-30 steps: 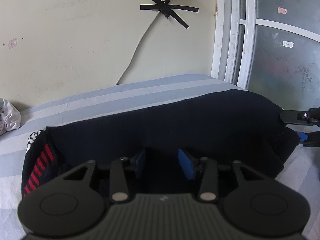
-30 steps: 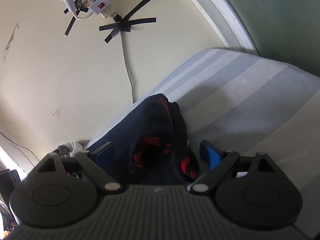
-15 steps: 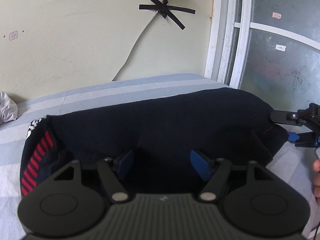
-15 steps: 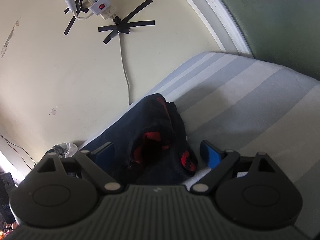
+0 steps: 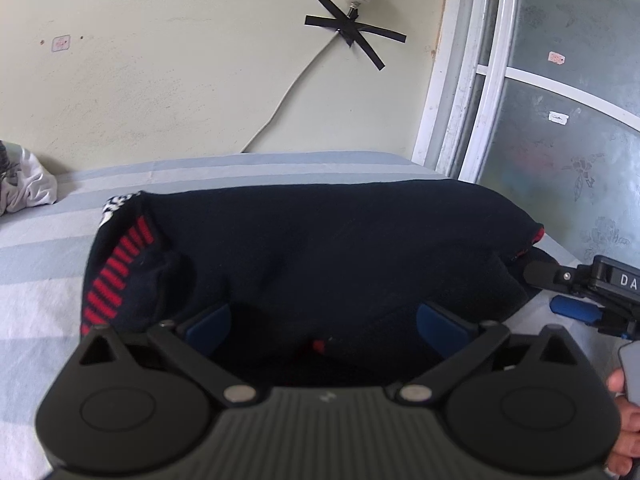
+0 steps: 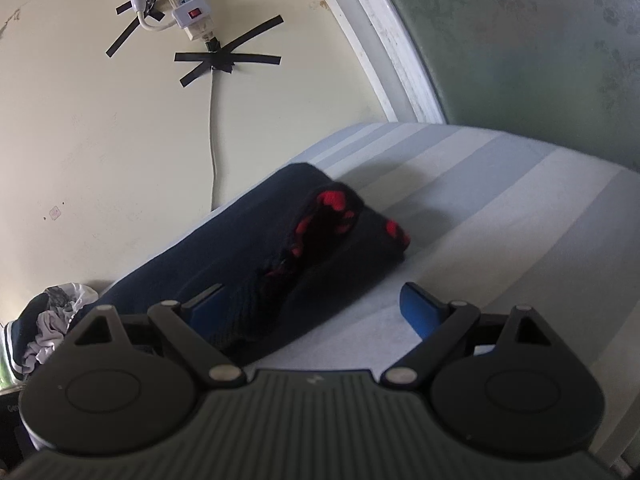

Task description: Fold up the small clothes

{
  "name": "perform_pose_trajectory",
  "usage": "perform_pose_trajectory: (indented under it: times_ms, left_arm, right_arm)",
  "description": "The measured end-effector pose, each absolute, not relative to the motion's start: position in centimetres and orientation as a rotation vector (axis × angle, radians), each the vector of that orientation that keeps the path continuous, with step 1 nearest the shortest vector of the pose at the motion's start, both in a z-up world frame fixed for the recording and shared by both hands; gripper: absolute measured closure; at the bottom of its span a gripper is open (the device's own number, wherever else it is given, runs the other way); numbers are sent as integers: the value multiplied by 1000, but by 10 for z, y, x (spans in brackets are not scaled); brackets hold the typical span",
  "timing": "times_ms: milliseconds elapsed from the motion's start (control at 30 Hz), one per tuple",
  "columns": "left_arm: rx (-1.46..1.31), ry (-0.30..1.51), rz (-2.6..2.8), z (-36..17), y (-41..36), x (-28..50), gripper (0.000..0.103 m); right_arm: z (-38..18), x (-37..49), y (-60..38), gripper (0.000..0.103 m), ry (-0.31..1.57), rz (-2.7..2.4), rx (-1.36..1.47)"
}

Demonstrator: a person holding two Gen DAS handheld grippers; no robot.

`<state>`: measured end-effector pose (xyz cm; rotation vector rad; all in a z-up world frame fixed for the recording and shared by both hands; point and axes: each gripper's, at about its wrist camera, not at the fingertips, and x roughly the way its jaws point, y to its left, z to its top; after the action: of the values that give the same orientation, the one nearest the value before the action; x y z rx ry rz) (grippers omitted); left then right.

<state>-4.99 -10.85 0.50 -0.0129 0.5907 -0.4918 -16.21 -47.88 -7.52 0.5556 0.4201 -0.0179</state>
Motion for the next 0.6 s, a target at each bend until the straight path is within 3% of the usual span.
perform_pose_trajectory:
  times_ms: [600]
  left_arm:
    - [-78, 562, -526, 7, -75, -69, 0]
  right_arm:
    - [-74, -134, -475, 7, 377, -173, 622]
